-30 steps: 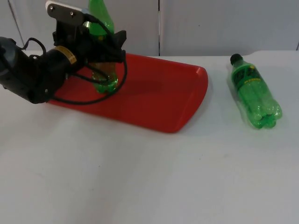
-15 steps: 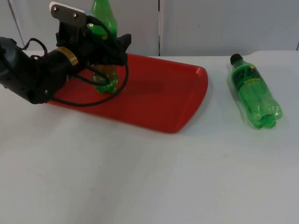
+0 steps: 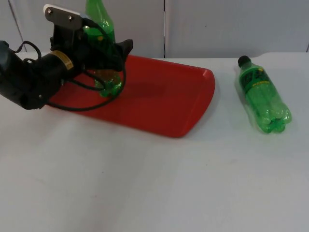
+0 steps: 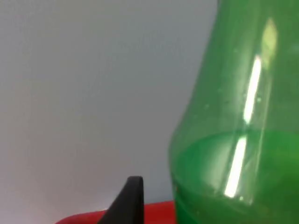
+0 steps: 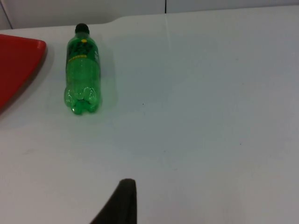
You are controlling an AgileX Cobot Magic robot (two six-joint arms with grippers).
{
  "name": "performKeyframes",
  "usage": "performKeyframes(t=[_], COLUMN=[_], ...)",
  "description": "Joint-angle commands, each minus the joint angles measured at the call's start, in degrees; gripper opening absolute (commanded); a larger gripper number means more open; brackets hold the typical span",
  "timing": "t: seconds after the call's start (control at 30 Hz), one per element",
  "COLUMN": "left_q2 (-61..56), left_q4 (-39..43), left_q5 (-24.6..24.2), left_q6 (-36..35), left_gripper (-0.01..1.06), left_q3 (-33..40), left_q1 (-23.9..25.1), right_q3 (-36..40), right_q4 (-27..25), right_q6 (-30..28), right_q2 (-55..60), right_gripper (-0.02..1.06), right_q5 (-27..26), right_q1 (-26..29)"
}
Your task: Place the bottle upright on the tray.
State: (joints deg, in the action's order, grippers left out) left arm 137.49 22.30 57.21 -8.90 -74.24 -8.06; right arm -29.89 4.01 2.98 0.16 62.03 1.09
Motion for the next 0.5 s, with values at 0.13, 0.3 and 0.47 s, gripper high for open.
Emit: performKeyframes(t=[0.13,0.3,0.47], left_q2=[-3.9,-5.8,-9.2], left_q4=[0.2,-0.9,-4.0], left_q5=[0.5,0.4,0.5], left_q6=[0.1,0.1,0.1], left_gripper=[1.05,1.05,1.05], left_q3=[4.9,8.9,14.3], left_q1=[0.1,0.1,0.1], right_q3=[0.4,0.4,0.4], right_q4=[-0.2,-0.2,-0.2], right_q6=[-0.2,-0.2,-0.2], right_q2=[-0.2,-0.2,-0.2], right_gripper=[1.04,1.04,1.04], right_q5=[-0.3,-0.3,-0.3], right_q1=[0.3,0.3,0.3])
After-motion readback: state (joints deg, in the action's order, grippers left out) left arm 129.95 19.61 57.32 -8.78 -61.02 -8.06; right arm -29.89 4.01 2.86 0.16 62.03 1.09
